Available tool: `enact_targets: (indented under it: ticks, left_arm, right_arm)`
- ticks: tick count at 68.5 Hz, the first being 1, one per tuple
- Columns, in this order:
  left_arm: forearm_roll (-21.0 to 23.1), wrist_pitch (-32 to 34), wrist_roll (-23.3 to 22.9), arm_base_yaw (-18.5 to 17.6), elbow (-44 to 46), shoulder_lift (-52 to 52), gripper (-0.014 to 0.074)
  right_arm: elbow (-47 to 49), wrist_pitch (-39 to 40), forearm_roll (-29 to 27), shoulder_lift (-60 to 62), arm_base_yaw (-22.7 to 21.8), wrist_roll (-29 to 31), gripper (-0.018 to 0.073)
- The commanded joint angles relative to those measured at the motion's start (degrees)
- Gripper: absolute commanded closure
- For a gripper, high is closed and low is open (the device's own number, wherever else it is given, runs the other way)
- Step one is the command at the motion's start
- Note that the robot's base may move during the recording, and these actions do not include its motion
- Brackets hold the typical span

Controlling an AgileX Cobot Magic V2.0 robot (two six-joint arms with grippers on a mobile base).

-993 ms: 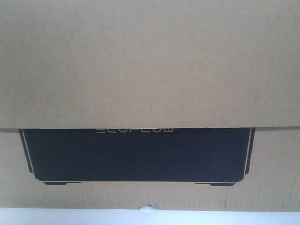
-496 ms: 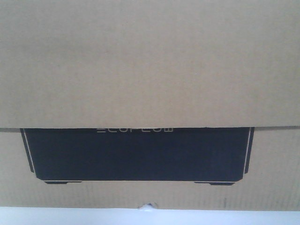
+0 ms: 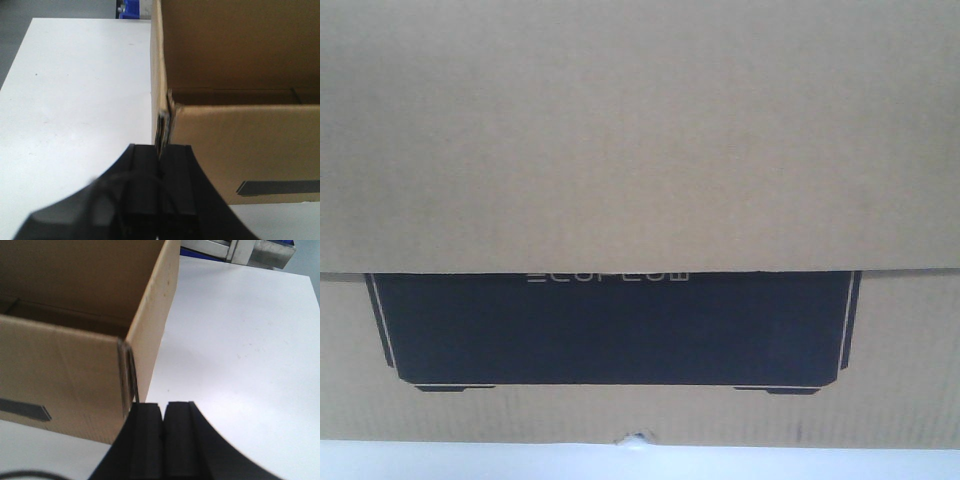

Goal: Grab box from left shelf to table start
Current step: 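Open both grippers and withdraw them from the box walls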

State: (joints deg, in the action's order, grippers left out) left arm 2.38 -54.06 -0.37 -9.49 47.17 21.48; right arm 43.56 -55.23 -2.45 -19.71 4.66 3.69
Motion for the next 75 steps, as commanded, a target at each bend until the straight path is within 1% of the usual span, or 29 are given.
enact_targets:
  ticks: [1, 12, 23, 28, 43, 48, 56, 75]
  left_arm:
    - [-0.1, 6.9, 0.0, 0.0, -3.4, -4.4, 0.0696]
    - [-0.2, 12.1, 0.0, 0.0, -12.0, -15.5, 0.0696]
    - [-0.3, 17.3, 0.0, 0.0, -18.6, -23.1, 0.0696]
    - [-0.3, 18.9, 0.0, 0.0, -20.7, -22.6, 0.0696]
    - [-0.3, 23.5, 0.0, 0.0, -24.0, -22.6, 0.0696]
    - [-0.3, 24.4, 0.0, 0.0, -24.5, -22.6, 0.0696]
    - [-0.3, 24.3, 0.0, 0.0, -24.7, -22.6, 0.0696]
    - [-0.3, 24.3, 0.0, 0.0, -24.7, -22.6, 0.0696]
  right_arm:
    - [-2.4, 5.5, 0.6, 4.6, -0.2, 0.2, 0.0501]
    - [-8.5, 8.2, 0.6, 14.5, -0.2, 0.2, 0.0501]
    - [-13.0, 13.7, 0.6, 21.0, -0.2, 0.2, 0.0501]
    - [-14.2, 16.2, 0.7, 20.0, -0.3, 0.2, 0.0501]
    - [-20.1, 30.6, 0.7, 20.0, -0.3, 0.2, 0.0501]
    - [-22.1, 33.0, 0.7, 20.0, -0.3, 0.2, 0.0501]
    - [-24.0, 33.7, 0.7, 20.0, -0.3, 0.2, 0.0501]
    - [-24.4, 33.0, 0.7, 20.0, -0.3, 0.2, 0.0501]
